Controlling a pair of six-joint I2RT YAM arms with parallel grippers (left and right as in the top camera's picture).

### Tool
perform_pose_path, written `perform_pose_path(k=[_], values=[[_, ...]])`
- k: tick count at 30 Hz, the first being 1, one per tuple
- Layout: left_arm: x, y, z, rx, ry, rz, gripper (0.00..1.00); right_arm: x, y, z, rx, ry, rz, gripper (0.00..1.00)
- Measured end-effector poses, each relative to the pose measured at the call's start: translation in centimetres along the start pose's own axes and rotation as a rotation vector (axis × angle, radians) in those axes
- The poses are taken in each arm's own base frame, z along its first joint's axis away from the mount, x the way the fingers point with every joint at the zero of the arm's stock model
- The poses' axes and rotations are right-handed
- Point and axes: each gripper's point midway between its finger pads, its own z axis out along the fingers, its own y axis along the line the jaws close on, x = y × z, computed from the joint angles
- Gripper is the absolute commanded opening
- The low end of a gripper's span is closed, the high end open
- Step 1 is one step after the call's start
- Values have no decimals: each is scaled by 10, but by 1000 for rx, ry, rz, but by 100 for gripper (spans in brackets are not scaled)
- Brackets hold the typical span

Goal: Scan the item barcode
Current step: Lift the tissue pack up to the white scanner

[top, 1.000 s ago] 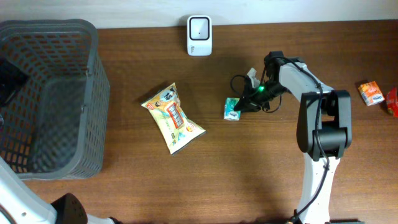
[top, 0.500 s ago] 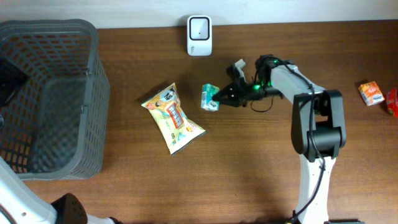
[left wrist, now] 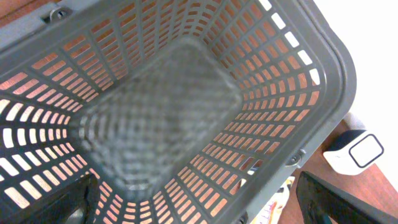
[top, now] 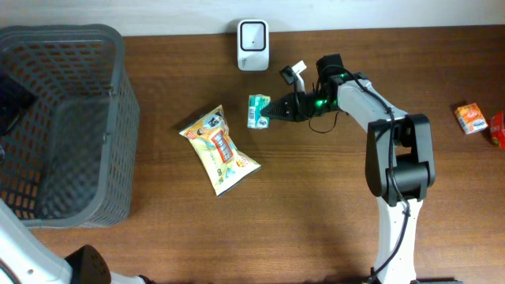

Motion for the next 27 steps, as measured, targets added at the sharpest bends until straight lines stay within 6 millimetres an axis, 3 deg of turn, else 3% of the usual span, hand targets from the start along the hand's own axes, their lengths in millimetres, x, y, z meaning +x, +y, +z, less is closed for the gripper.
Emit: perform_pose_path(k=[6, 11, 14, 17, 19, 22, 25, 27], values=[[0, 0, 0, 0, 0, 0, 99, -9, -5, 0, 19, -1, -6, 4], [0, 0, 0, 0, 0, 0, 99, -5, -83, -18, 513, -46, 473, 4], [0, 0, 0, 0, 0, 0, 99, -14, -108, -35, 823, -96, 550, 4], [0, 0, 0, 0, 0, 0, 99, -56, -112, -53, 1113, -194, 426, 4], [0, 0, 0, 0, 0, 0, 99, -105, -103, -63, 1311, -308, 216, 4], [0, 0, 0, 1, 0, 0, 99, -173, -77, -63, 1506, -443, -179, 4], [0, 0, 0, -1, 1, 0, 99, -211, -48, -55, 1635, -479, -481, 4], [0, 0, 0, 0, 0, 0, 99, -224, -33, -49, 1707, -455, -633, 4]])
